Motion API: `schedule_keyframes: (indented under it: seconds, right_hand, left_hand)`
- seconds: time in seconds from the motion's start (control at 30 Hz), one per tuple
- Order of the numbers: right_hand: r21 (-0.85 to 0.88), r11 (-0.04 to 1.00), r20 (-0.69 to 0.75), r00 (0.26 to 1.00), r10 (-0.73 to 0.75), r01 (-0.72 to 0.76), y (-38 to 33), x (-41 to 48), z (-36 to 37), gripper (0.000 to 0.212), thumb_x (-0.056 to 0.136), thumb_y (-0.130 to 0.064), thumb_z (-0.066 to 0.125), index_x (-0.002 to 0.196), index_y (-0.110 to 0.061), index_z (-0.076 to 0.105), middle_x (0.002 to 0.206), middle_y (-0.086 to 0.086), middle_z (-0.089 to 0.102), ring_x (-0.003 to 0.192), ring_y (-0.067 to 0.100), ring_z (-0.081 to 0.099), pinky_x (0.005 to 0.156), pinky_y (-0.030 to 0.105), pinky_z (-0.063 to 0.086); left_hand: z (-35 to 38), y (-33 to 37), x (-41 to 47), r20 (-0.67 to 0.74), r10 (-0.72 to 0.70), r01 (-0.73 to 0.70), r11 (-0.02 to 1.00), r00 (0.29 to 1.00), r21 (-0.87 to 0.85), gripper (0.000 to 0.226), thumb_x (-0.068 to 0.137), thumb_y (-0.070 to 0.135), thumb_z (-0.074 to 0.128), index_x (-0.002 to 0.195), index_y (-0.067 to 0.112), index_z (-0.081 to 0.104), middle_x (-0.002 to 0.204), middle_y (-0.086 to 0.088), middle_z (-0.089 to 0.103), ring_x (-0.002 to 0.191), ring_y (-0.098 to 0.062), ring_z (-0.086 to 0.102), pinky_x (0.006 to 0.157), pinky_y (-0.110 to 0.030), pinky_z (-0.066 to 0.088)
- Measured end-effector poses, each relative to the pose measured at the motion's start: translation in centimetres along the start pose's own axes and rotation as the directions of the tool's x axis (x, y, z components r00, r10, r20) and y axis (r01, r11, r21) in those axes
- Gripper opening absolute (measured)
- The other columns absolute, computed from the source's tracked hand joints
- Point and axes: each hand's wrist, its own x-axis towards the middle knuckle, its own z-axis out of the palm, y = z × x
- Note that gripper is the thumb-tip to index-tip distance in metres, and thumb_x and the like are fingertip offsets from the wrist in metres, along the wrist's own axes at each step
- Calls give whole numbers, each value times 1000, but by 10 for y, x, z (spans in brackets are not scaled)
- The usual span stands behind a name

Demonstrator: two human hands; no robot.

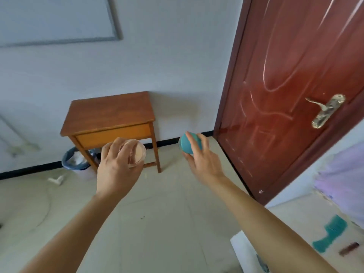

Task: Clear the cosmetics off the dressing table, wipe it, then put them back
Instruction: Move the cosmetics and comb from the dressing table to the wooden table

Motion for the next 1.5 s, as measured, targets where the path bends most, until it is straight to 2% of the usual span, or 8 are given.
schedule_keyframes:
  seconds: [0.1,0.27,0.47,0.7,0.97,1.17,1.37,1.5]
  right_hand:
    - [10,998,35,998,-56,55,-38,43,35,61,100,-40,53,153,-28,26,143,10,34,72,24,64,53,33,55]
    - [47,991,65,990,-127,124,-70,121,101,59,100,-40,51,152,-27,27,142,8,34,76,25,65,54,36,56]
    - [106,979,51,982,-180,173,-80,248,186,59,99,-43,54,150,-26,31,138,7,38,69,25,63,47,33,52]
    - [152,959,69,966,-250,238,-94,415,241,61,100,-47,47,152,-26,25,140,5,34,75,23,64,55,34,56]
    - [142,945,87,947,-308,294,-132,546,304,70,98,-46,53,154,-18,22,140,11,39,75,18,66,56,20,50]
    - [62,966,145,956,-256,250,-148,616,378,72,97,-52,48,154,-17,21,136,8,42,72,16,66,57,21,51]
    - [4,999,209,977,-47,47,-173,677,433,76,96,-58,45,154,-23,10,140,5,36,77,11,66,66,22,56]
    - [-14,998,222,973,60,-59,-175,702,465,79,95,-58,49,154,-17,17,141,4,36,84,12,68,68,20,54]
  left_hand:
    - [-8,-54,9,-36,-73,75,996,997,49,56,71,27,83,122,24,58,124,4,52,117,-28,44,69,-40,48]
    - [13,-132,41,-41,-172,174,983,984,57,56,72,25,83,122,26,58,125,5,53,117,-25,43,69,-37,48]
    - [65,-223,135,-39,-179,182,978,983,104,59,70,26,83,123,26,56,127,3,51,115,-26,44,70,-34,47]
    - [94,-317,273,-12,-170,170,971,985,166,58,74,26,81,125,23,54,131,-2,50,116,-30,46,63,-37,53]
    - [114,-435,351,2,-227,223,959,974,175,62,75,24,80,130,20,52,136,-6,48,122,-32,43,68,-42,55]
    - [158,-532,408,99,-274,262,958,957,114,63,76,29,79,132,25,51,139,-2,47,126,-27,39,75,-41,56]
    - [184,-623,462,230,-214,210,977,949,41,57,76,27,80,127,22,55,134,-5,53,123,-31,43,79,-42,54]
    - [217,-668,489,301,-204,218,976,931,-11,51,78,32,77,123,25,54,132,2,54,122,-27,44,80,-36,51]
